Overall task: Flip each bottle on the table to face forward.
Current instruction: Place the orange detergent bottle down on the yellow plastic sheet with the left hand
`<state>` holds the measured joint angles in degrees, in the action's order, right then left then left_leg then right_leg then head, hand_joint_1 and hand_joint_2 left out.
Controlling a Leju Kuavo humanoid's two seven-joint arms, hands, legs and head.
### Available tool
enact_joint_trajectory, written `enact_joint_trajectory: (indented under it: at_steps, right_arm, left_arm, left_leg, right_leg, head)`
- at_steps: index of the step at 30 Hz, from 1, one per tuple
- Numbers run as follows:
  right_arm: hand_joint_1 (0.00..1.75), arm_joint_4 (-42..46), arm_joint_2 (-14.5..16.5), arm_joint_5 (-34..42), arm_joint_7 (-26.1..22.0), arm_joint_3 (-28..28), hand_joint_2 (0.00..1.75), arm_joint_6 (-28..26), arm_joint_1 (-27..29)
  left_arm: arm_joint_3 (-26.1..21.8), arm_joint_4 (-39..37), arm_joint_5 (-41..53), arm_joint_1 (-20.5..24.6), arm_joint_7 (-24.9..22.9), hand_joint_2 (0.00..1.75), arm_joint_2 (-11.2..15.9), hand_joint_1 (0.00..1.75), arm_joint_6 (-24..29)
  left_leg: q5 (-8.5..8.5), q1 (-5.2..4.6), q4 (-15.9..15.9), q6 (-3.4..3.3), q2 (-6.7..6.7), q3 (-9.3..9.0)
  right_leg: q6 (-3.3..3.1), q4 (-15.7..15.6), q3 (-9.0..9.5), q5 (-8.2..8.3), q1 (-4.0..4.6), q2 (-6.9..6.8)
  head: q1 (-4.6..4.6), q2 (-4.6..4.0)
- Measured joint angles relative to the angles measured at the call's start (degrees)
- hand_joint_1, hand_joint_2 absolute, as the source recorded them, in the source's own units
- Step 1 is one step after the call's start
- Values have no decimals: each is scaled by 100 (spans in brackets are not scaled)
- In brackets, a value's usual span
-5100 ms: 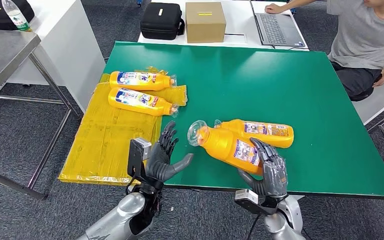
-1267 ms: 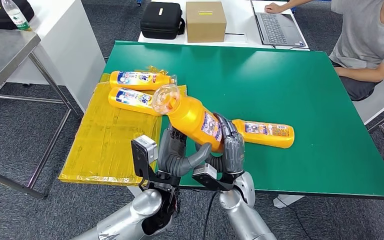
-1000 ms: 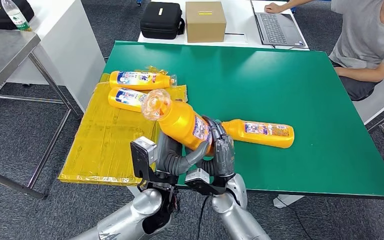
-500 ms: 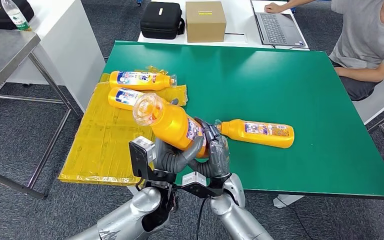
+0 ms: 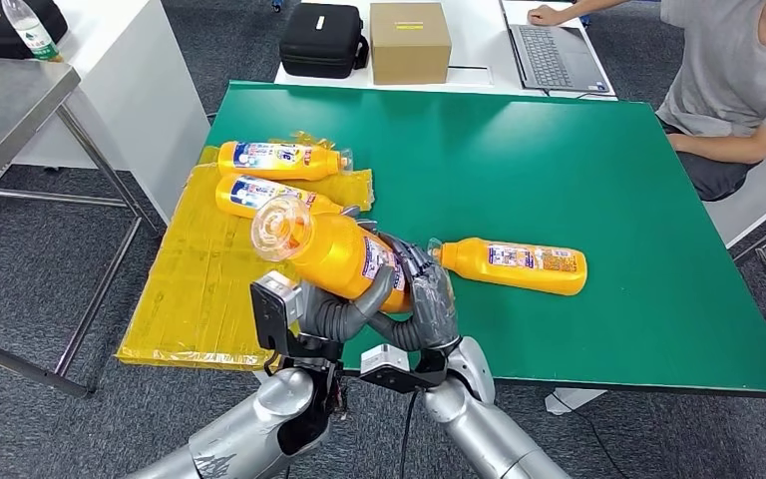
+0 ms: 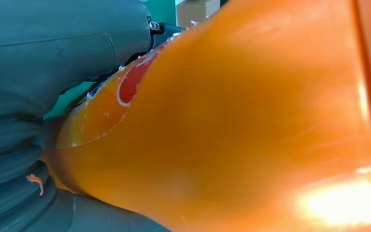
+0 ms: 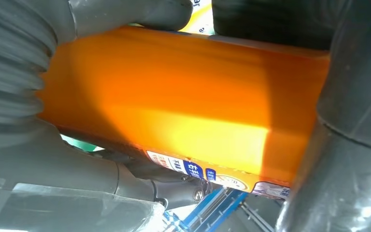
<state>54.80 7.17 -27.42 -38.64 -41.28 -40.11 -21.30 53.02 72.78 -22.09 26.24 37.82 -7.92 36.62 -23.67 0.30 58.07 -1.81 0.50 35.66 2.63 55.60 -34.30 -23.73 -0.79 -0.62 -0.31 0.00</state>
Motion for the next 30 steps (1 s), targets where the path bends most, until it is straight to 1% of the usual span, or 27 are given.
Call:
enact_joint_trajectory:
  at_steps: [1,5,11,15,19,25,30]
  right_arm:
    - [17,-40,-3,54,-13,-63,175,0,-21]
    - [0,-172,-12,190,-55,-286,175,0,-85]
    - [0,-277,-12,213,-68,-322,175,0,-119]
    - [0,-335,-14,549,-101,-417,0,0,-121]
    - [0,-407,-36,1075,-112,-626,0,0,-142]
    - [0,-580,-87,2104,-114,-866,0,104,-149]
    - [0,-753,-140,2483,-114,-924,0,74,-150]
  left_arm:
    - [-4,-5,45,3,14,175,8,175,3]
    - [-26,-31,133,1,34,175,53,175,10]
    - [-60,-71,231,-10,46,175,84,175,56]
    - [-70,-127,344,-12,44,175,115,175,105]
    - [-76,-211,706,-10,-28,175,165,175,221]
    - [-88,-358,1672,-18,-367,175,265,175,282]
    - [-205,-388,2289,-99,-449,175,326,175,305]
  left_leg:
    - [0,0,0,0,0,0]
    - [1,1,0,1,1,0]
    - [1,0,0,1,1,1]
    - [1,0,0,1,1,1]
    - [1,0,0,1,0,2]
    - [1,1,0,1,0,2]
    - [1,0,0,1,0,2]
  right_leg:
    - [0,0,0,0,0,0]
    - [0,0,-3,0,1,1]
    - [0,0,-2,0,0,0]
    - [0,0,-2,0,0,0]
    - [0,0,-2,0,0,0]
    - [0,0,-2,0,0,0]
    - [0,0,-2,0,0,0]
  head:
    - [1,0]
    - [0,0]
    - [-1,0]
    - [1,0]
    - [1,0]
    - [0,0]
    - [1,0]
